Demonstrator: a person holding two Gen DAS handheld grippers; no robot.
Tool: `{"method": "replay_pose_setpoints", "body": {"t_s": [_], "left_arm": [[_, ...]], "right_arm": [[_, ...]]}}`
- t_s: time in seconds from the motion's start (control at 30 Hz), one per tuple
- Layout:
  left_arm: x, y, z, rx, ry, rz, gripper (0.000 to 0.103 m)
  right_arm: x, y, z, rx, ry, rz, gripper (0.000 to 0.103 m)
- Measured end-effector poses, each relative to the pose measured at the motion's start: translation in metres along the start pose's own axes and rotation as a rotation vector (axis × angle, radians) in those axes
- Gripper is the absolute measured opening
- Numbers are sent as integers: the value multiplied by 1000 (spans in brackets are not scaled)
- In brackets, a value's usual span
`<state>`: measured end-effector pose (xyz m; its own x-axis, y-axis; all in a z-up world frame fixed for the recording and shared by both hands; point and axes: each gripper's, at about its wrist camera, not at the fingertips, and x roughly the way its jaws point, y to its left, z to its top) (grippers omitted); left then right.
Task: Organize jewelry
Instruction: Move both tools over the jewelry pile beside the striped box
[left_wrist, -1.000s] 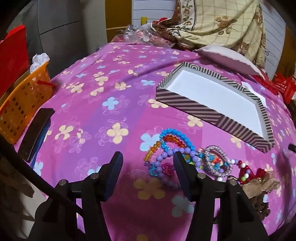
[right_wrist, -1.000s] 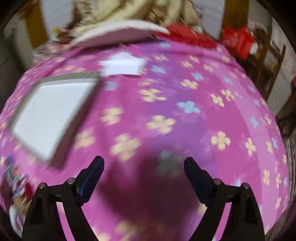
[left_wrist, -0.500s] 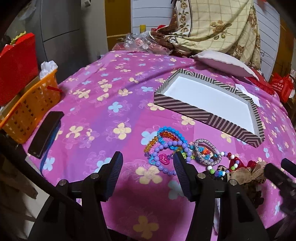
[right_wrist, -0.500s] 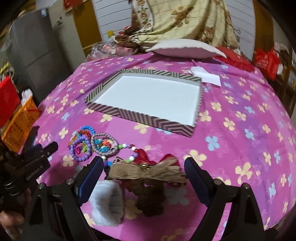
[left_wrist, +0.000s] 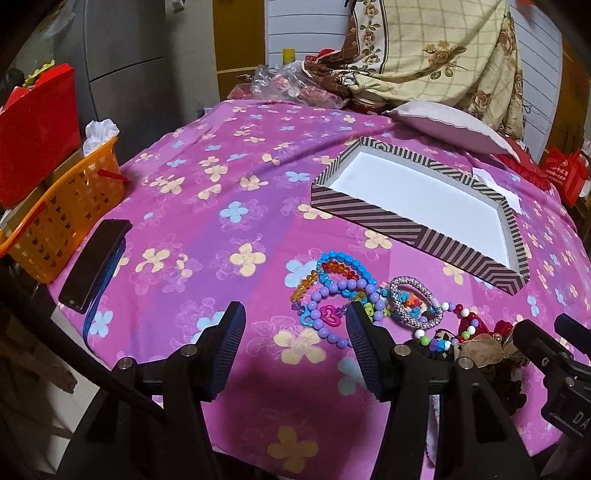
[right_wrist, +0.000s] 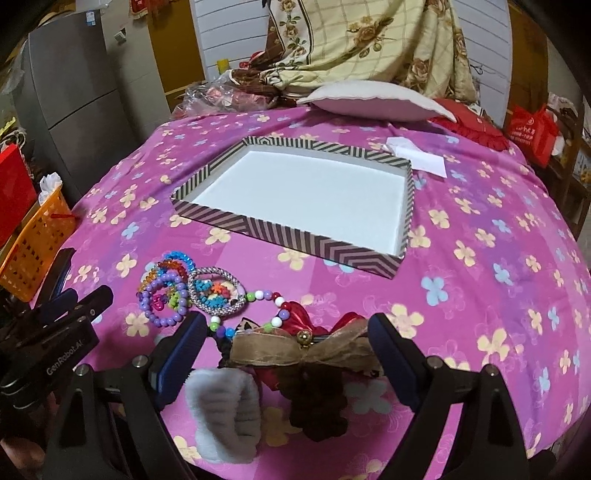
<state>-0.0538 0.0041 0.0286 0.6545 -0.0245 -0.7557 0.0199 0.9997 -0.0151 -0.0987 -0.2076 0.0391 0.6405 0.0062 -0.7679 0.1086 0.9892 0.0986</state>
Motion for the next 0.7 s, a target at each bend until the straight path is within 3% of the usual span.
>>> {"method": "replay_pose_setpoints", "body": {"t_s": [0.7], "left_arm": [[-10,-7,-5,3,14,1,61]], "right_arm": [[-3,-9,-10,35,15,-10,92]]}}
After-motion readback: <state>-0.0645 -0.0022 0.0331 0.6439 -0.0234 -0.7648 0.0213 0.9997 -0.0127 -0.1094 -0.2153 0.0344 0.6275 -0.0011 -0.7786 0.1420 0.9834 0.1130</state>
